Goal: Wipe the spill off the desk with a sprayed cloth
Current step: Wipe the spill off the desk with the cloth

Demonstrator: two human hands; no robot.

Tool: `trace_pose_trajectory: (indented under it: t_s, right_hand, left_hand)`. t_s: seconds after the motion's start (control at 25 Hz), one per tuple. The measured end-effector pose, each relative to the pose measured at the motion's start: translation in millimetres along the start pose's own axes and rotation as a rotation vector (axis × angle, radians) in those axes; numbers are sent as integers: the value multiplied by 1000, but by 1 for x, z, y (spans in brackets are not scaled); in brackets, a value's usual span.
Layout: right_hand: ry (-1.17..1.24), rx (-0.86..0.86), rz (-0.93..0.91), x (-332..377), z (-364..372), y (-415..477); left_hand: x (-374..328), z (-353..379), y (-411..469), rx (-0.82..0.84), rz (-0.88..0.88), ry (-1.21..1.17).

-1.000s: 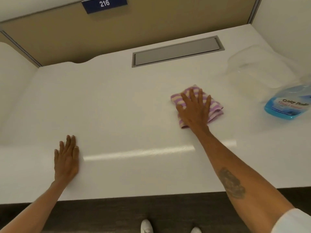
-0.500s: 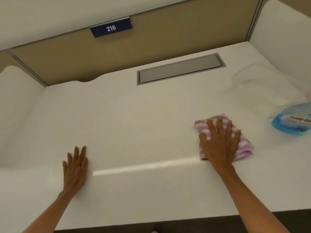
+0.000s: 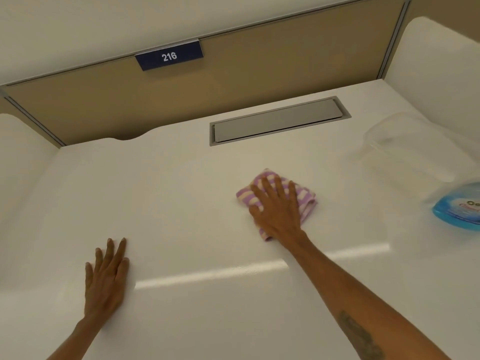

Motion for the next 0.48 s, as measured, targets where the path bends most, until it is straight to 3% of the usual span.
trace_pose_trajectory:
  t_s: [0.12,0.28,0.48]
  right_hand:
    - [-56,-55,-20,-29,0,-27]
    - [-76,-9,199,-96,4,17]
    - [-26,-13,296,-80,7,110]
  left_hand:
    - [-2,0,0,6,-5,8]
    - [2,0,2,-12,-14,8]
    - [6,2,5,-16,-18,-10]
Point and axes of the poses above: each hand's wrist, its own y-axis towards the middle knuckle, its own z-axis out of the palm, x = y × z, the point moved 8 cm from there along y, towards the middle knuckle, and after that the axes turned 13 degrees about -y, right-handed, at the moved point
